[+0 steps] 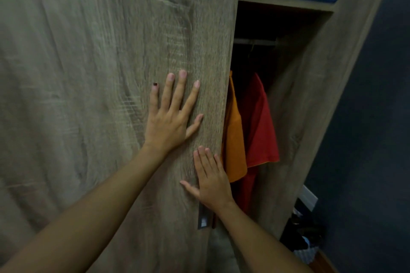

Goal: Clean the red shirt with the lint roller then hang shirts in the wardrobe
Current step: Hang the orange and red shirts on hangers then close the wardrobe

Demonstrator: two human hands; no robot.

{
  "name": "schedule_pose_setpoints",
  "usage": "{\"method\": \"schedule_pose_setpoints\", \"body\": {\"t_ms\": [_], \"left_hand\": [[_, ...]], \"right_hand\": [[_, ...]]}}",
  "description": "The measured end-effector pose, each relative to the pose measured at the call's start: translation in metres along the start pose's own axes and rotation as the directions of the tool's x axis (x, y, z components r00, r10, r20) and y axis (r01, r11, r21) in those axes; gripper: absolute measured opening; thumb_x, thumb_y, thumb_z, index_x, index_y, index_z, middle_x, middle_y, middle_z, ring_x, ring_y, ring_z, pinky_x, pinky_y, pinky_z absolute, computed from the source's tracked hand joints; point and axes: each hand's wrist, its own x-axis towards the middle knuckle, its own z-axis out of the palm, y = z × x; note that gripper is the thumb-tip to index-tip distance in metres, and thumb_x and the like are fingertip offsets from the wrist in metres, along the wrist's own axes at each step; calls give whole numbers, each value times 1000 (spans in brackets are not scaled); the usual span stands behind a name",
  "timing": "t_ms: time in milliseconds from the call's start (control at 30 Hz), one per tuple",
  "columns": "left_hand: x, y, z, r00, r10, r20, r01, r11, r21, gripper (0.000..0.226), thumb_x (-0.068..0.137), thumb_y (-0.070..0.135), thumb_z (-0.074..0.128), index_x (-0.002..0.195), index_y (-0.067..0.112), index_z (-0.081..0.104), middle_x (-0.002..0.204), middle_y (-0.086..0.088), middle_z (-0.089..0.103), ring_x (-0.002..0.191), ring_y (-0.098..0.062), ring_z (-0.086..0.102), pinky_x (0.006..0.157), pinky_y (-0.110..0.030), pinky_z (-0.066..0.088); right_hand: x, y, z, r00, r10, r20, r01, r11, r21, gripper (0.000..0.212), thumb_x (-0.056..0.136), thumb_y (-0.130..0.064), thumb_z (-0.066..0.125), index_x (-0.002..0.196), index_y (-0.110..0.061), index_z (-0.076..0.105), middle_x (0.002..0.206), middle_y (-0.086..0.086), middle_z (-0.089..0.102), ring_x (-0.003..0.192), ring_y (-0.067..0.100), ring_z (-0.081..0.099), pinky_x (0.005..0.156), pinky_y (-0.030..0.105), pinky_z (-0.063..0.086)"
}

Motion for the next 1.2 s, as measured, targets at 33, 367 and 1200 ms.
{"method": "schedule_pose_setpoints", "body": {"t_ms": [33,367,1200], "left_hand": [[4,9,0,1000,4,1,-4,1000,1,72,94,60,32,152,19,20,157,-16,19,145,-30,8,113,-53,12],[41,83,-13,986,85,144,-60,983,-171,78,91,64,39,153,20,19,160,-13,12,148,-30,9,119,-47,9],[95,214,10,963,195,188,-172,976,-131,81,92,58,41,153,15,11,160,-15,10,147,-33,7,119,-47,1]], "right_hand": [[-2,10,-1,1000,1,-5,-1,1000,-1,92,85,-63,53,149,-7,17,157,10,18,149,21,10,120,39,18],[-27,100,-20,1000,18,21,-17,1000,-19,91,85,-61,55,147,-3,23,156,13,19,146,25,19,115,44,26],[-65,213,-44,962,233,141,-242,969,48,102,86,-66,44,151,-3,-2,159,15,4,148,31,7,121,44,12]]}}
